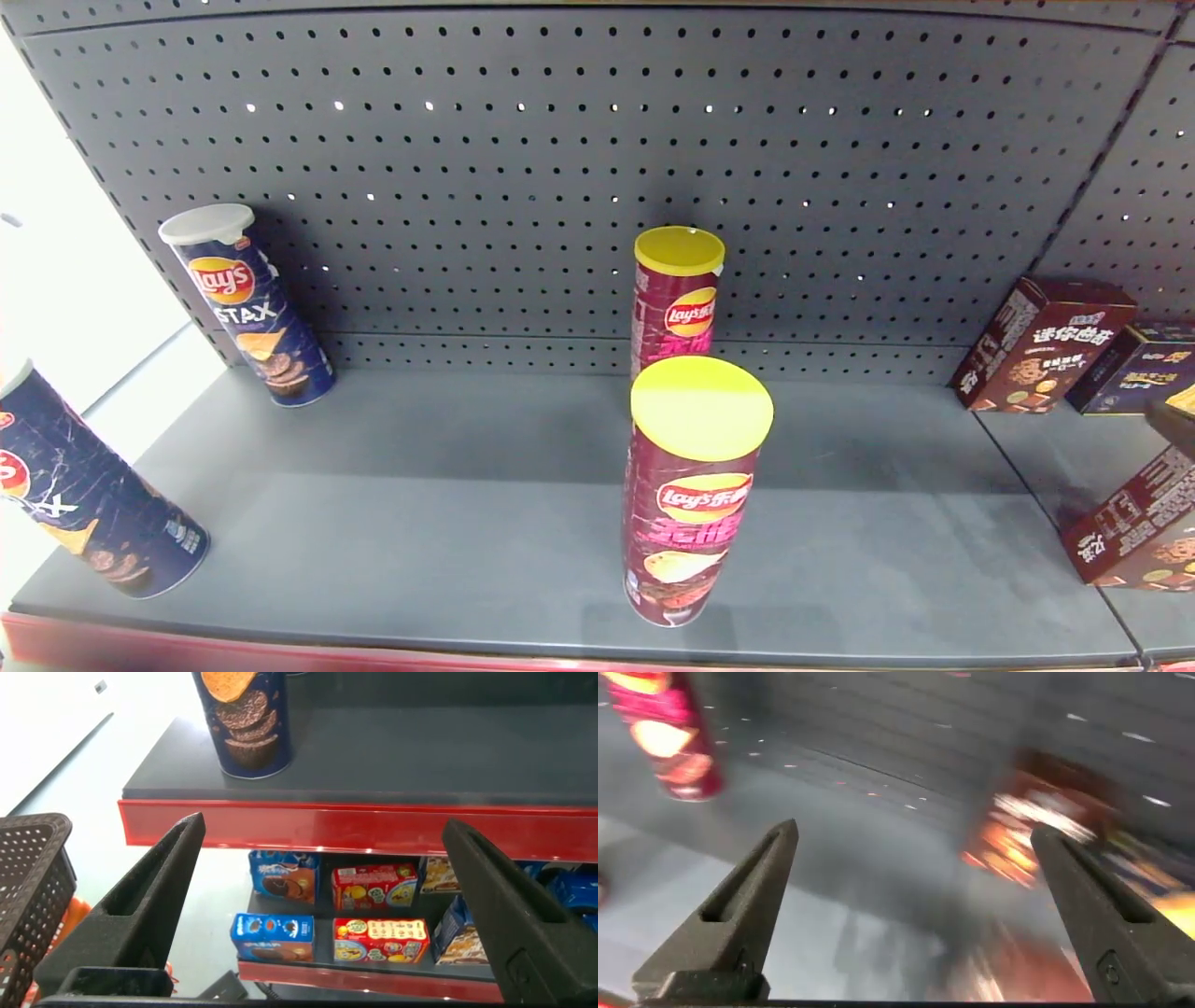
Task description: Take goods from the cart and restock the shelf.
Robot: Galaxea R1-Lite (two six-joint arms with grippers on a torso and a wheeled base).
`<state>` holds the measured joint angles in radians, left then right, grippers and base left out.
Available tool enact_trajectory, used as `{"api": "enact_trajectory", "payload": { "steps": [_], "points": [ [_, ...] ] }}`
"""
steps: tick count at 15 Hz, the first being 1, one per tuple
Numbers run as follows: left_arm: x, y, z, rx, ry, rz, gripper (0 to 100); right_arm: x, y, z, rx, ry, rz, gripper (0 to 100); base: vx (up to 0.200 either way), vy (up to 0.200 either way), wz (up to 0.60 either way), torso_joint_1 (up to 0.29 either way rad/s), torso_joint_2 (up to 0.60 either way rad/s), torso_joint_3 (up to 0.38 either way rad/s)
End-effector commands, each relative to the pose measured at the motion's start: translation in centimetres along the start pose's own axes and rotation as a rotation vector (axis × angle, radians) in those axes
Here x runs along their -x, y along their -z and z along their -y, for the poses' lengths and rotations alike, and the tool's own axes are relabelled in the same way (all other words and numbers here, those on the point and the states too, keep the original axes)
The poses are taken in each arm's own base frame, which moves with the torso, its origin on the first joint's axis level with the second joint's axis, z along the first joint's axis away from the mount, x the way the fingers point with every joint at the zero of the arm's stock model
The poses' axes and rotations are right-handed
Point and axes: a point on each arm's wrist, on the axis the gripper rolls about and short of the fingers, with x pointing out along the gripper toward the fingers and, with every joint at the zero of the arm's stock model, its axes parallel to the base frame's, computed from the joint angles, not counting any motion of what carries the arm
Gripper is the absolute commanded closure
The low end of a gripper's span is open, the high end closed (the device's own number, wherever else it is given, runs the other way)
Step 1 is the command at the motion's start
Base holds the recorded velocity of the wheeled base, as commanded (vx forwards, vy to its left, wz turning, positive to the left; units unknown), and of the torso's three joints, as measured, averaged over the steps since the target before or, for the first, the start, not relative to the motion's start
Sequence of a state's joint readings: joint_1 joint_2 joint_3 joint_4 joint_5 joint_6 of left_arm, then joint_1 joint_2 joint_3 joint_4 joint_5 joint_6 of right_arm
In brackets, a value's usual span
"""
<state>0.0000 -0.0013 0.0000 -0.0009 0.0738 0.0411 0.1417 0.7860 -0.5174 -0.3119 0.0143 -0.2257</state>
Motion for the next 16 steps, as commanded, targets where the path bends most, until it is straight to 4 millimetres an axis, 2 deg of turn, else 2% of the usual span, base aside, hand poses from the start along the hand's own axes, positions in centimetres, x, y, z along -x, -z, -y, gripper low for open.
{"api": "enact_trajectory", "payload": {
  "steps": [1, 3, 4, 5, 8, 12, 13, 14, 16],
  "points": [
    [0.0, 0.0, 0.0, 0.0, 0.002, -0.001, 0, 7.9, 5.2, -1.2, 0.008, 0.154, 0.084, 0, 0.0, 0.0, 0.0, 0.0, 0.0, 0.0],
    [0.0, 0.0, 0.0, -0.003, 0.002, -0.001, 0, 10.0, 8.3, -2.1, 0.003, 0.126, -0.009, 0, 0.0, 0.0, 0.0, 0.0, 0.0, 0.0],
    [0.0, 0.0, 0.0, -0.003, 0.003, 0.0, 0, 10.7, 9.0, -2.4, 0.002, 0.122, -0.033, 0, 0.0, 0.0, 0.0, 0.0, 0.0, 0.0],
    [0.0, 0.0, 0.0, -0.003, 0.003, 0.0, 0, 11.7, 11.5, -3.1, -0.022, 0.097, -0.073, 0, 0.0, 0.0, 0.0, 0.0, 0.0, 0.0],
    [0.0, 0.0, 0.0, -0.022, 0.009, 0.0, 0, 10.2, 14.9, -3.8, -0.152, 0.069, -0.045, 0, 0.0, 0.0, 0.0, 0.0, 0.0, 0.0],
    [0.0, 0.0, 0.1, -0.039, 0.034, 0.001, 0, 10.3, 14.9, -4.2, -0.198, -0.107, -0.035, 0, 0.0, 0.0, 0.0, 0.0, 0.0, 0.0],
    [0.0, 0.0, 0.1, -0.04, 0.034, 0.001, 0, 10.3, 14.9, -4.1, -0.21, -0.081, -0.037, 0, 0.0, 0.0, 0.0, 0.0, 0.0, 0.0],
    [0.0, 0.0, 0.1, -0.043, 0.034, 0.002, 0, 10.4, 15.0, -4.0, -0.226, 0.093, -0.06, 0, 0.0, 0.0, 0.0, 0.0, 0.0, 0.0],
    [0.0, 0.0, 0.1, -0.042, 0.032, 0.001, 0, 10.8, 15.1, -3.7, -0.221, 0.233, -0.011, 0, 0.0, 0.0, 0.0, 0.0, 0.0, 0.0]
  ]
}}
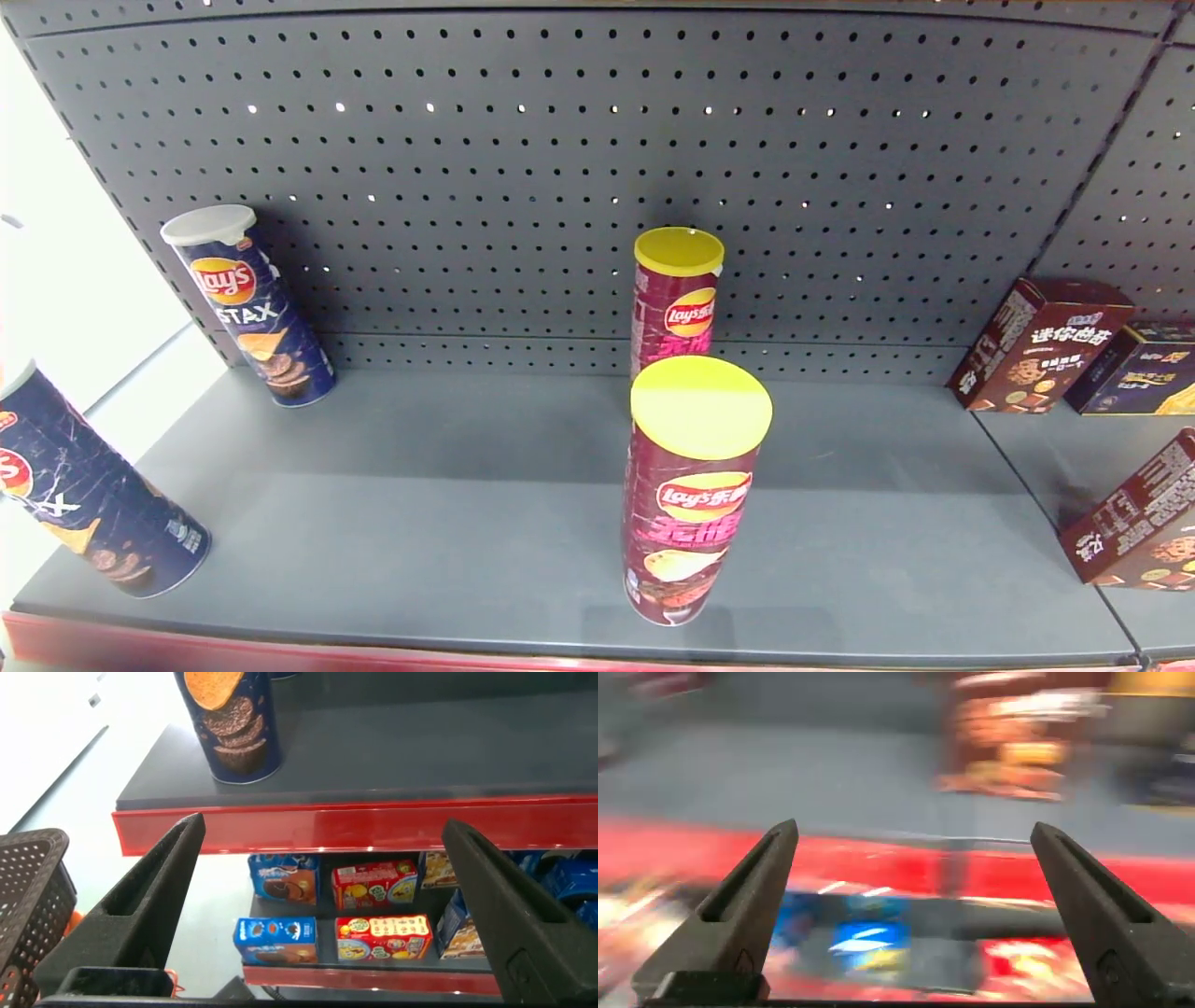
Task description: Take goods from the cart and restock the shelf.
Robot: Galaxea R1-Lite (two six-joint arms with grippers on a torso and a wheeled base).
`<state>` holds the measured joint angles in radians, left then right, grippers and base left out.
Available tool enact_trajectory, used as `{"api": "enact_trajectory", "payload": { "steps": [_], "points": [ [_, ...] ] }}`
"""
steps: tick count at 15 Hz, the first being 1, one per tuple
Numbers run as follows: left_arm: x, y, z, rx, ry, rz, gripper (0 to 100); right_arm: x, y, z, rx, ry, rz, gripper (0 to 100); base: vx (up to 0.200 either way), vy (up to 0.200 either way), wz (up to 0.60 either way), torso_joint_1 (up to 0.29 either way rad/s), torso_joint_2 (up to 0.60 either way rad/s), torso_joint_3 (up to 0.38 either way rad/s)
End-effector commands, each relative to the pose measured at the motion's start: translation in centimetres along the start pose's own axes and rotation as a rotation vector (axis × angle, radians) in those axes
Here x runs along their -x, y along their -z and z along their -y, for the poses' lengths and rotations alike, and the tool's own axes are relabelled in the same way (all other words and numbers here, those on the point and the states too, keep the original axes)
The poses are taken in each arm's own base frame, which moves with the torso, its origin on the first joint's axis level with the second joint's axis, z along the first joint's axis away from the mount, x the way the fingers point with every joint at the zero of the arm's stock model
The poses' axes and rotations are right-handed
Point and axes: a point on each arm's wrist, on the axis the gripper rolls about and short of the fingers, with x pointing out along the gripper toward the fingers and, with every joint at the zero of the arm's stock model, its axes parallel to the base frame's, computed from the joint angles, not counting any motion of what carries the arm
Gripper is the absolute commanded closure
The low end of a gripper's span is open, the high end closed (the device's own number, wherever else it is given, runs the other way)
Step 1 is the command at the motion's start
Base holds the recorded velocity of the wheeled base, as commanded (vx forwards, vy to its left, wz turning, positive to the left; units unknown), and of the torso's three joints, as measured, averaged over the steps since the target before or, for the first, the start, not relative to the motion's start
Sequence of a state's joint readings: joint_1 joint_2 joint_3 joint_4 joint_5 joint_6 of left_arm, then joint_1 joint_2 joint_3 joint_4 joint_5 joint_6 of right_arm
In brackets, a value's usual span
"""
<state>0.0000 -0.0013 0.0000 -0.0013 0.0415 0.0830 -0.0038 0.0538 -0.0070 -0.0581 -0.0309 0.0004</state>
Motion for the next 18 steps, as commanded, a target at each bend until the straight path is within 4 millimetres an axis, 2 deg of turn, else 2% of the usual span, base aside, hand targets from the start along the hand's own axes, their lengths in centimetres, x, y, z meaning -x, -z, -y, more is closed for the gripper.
{"api": "enact_trajectory", "payload": {
  "steps": [1, 3, 4, 5, 7, 8, 10, 18],
  "points": [
    [-0.01, -0.01, 0.0, 0.002, -0.001, -0.001, 0, 0.44, 0.17, 0.12, -0.006, 0.04, 0.052, 0, 0.0, 0.0, 0.0, 0.0, 0.0, 0.0],
    [-0.01, -0.01, 0.0, 0.0, 0.002, -0.001, 0, 0.46, 0.18, -0.29, 0.001, -0.142, 0.051, 0, 0.0, 0.0, 0.0, 0.0, 0.0, 0.0],
    [-0.01, -0.01, 0.0, 0.0, 0.0, -0.001, 0, 0.54, 0.19, -0.35, -0.001, -0.17, 0.031, 0, 0.0, 0.0, 0.0, 0.0, 0.0, 0.0],
    [-0.01, -0.01, 0.0, 0.0, 0.0, -0.001, 0, 0.61, 0.2, -0.2, -0.006, -0.101, 0.01, 0, 0.0, 0.0, 0.0, 0.0, 0.0, 0.0],
    [-0.01, 0.01, -0.01, 0.006, -0.003, -0.003, 0, 0.55, 0.21, 0.49, -0.019, 0.203, 0.032, 0, 0.0, 0.0, 0.0, 0.0, 0.0, 0.0],
    [-0.01, 0.01, -0.01, 0.009, -0.003, -0.003, 0, 0.46, 0.3, 0.44, -0.02, 0.184, 0.044, 0, 0.0, 0.0, 0.0, 0.0, 0.0, 0.0],
    [-0.01, 0.01, 0.0, 0.012, -0.001, -0.003, 0, 0.41, 0.78, -0.19, 0.029, -0.098, -0.001, 0, 0.0, 0.0, 0.0, 0.0, 0.0, 0.0],
    [-0.01, 0.01, -0.02, 0.014, -0.007, -0.003, 0, 0.42, 0.86, -0.14, 0.006, -0.076, -0.013, 0, 0.0, 0.0, 0.0, 0.0, 0.0, 0.0]
  ]
}}
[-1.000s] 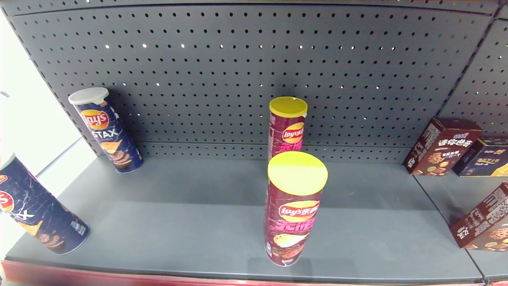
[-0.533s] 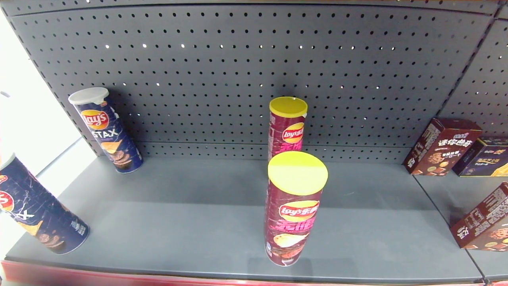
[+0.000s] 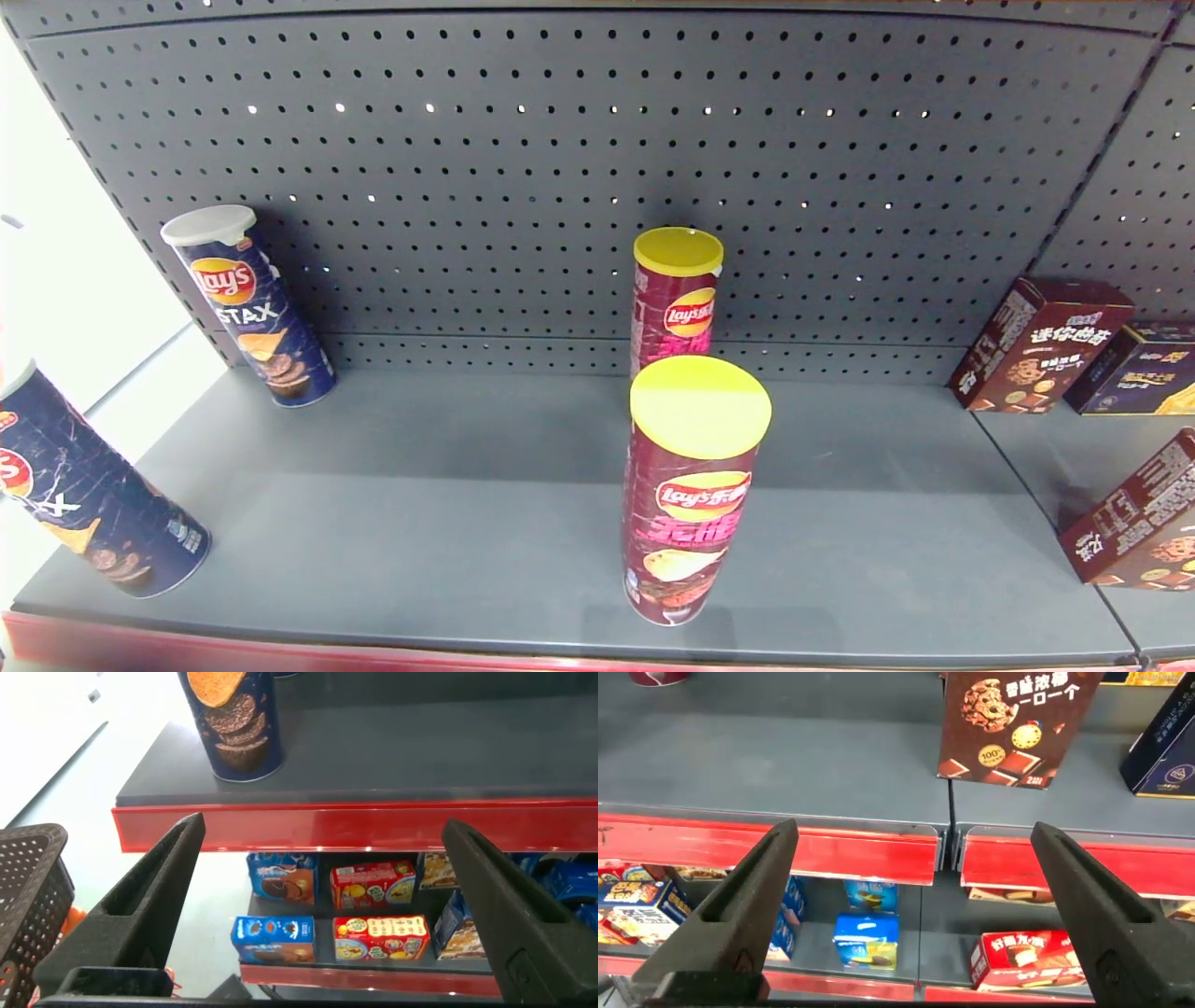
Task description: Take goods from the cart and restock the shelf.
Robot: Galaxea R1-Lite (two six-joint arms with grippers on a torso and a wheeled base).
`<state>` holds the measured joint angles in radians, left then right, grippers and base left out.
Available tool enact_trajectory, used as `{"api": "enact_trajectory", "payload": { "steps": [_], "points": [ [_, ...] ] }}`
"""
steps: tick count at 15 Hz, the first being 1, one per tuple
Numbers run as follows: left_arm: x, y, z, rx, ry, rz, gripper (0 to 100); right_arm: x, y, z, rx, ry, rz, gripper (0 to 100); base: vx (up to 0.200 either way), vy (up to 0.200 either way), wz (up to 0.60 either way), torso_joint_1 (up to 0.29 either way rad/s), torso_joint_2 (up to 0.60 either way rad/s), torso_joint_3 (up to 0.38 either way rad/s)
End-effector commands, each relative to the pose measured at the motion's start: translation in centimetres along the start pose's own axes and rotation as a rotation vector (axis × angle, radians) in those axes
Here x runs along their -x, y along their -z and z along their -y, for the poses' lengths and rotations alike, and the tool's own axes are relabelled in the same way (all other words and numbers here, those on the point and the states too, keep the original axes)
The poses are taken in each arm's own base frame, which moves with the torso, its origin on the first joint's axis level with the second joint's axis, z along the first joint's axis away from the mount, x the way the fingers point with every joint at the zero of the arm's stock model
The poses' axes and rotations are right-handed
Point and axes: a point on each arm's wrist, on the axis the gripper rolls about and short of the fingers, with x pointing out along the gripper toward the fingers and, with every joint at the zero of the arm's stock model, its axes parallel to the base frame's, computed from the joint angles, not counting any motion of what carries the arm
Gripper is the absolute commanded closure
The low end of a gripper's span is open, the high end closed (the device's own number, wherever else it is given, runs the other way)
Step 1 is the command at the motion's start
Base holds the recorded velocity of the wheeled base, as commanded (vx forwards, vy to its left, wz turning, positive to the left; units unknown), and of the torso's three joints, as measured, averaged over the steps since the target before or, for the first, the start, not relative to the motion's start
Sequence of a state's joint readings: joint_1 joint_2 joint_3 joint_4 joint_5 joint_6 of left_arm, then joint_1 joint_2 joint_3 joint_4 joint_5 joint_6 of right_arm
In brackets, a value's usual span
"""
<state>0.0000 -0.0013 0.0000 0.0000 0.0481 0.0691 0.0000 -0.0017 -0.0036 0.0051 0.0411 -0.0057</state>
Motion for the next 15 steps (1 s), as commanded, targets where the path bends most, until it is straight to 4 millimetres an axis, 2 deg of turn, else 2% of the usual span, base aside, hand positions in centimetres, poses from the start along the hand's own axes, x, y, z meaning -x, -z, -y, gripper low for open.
{"api": "enact_trajectory", "payload": {
  "steps": [1, 9, 11, 15],
  "points": [
    [-0.01, 0.0, 0.0, 0.0, -0.001, -0.001, 0, -0.02, 0.02, 0.0, 0.0, 0.0, -0.003, 0, 0.0, 0.0, 0.0, 0.0, 0.0, 0.0],
    [-0.01, 0.0, 0.02, -0.003, 0.007, -0.001, 0, -0.02, 0.04, 0.0, 0.0, -0.005, -0.005, 0, 0.0, 0.0, 0.0, 0.0, 0.0, 0.0],
    [-0.01, 0.0, 0.01, 0.003, 0.004, -0.001, 0, -0.02, 0.02, -0.01, 0.0, -0.003, -0.003, 0, -0.2, 0.0, 0.0, 0.0, 0.0, -0.005],
    [-0.01, 0.0, 0.02, 0.022, 0.008, -0.001, 0, -0.02, 0.02, -0.01, 0.0, -0.003, -0.003, 0, 0.0, 0.0, 0.0, 0.0, 0.0, 0.0]
  ]
}}
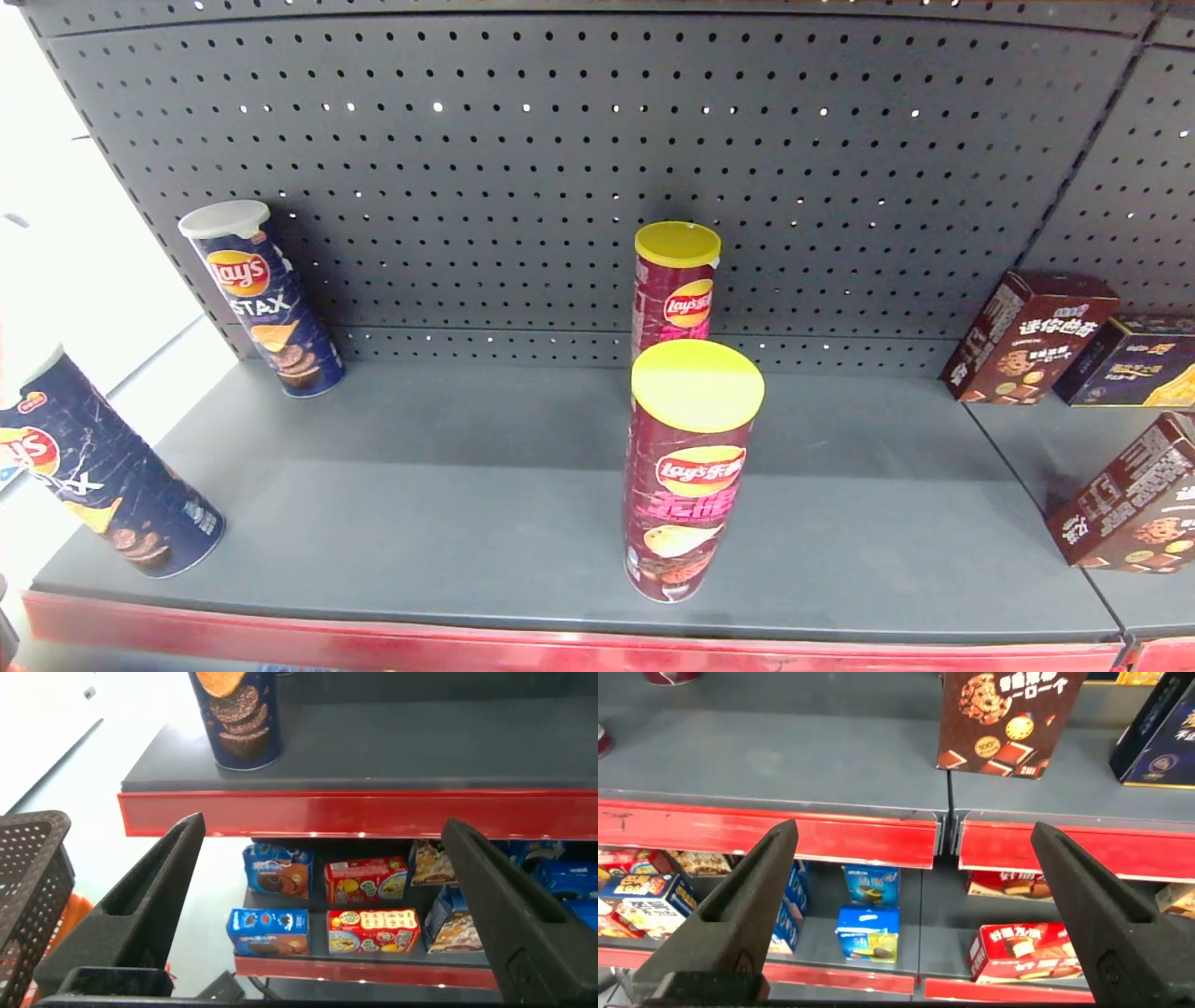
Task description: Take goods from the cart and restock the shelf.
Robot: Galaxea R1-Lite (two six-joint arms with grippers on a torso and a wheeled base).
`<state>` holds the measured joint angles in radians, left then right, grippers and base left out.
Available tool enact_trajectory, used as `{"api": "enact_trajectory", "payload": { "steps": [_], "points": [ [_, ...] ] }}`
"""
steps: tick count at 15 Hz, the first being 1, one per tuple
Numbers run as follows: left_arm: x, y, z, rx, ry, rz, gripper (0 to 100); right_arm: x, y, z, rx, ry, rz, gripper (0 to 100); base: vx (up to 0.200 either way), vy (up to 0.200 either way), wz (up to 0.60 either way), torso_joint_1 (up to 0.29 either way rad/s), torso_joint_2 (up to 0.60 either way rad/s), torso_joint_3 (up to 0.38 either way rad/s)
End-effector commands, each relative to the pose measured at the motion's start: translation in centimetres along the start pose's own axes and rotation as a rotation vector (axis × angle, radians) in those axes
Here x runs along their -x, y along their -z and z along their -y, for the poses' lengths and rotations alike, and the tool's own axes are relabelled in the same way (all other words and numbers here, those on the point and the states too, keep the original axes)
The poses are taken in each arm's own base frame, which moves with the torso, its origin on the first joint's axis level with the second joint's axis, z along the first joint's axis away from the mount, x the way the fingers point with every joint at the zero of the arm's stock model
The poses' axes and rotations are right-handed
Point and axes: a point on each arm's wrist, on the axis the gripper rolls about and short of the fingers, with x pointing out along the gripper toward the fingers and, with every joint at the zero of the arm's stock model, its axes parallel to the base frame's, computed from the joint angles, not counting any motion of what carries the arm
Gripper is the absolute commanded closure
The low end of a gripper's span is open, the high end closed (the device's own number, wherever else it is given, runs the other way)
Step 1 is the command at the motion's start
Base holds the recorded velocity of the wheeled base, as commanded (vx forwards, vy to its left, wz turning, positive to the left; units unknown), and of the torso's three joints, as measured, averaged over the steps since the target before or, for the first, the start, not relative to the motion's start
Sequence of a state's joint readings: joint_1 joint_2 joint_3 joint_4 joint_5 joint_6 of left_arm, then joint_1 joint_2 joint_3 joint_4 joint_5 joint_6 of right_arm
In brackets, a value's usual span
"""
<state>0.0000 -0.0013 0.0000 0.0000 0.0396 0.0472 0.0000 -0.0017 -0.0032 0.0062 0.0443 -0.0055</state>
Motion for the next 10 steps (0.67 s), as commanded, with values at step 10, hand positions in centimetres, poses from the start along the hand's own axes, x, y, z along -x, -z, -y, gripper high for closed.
{"api": "enact_trajectory", "payload": {
  "steps": [10],
  "points": [
    [-0.01, 0.0, -0.01, 0.007, -0.003, -0.001, 0, -0.01, 0.0, 0.0, 0.001, 0.0, -0.002, 0, -0.04, 0.0, 0.0, 0.0, 0.0, 0.0]
  ]
}}
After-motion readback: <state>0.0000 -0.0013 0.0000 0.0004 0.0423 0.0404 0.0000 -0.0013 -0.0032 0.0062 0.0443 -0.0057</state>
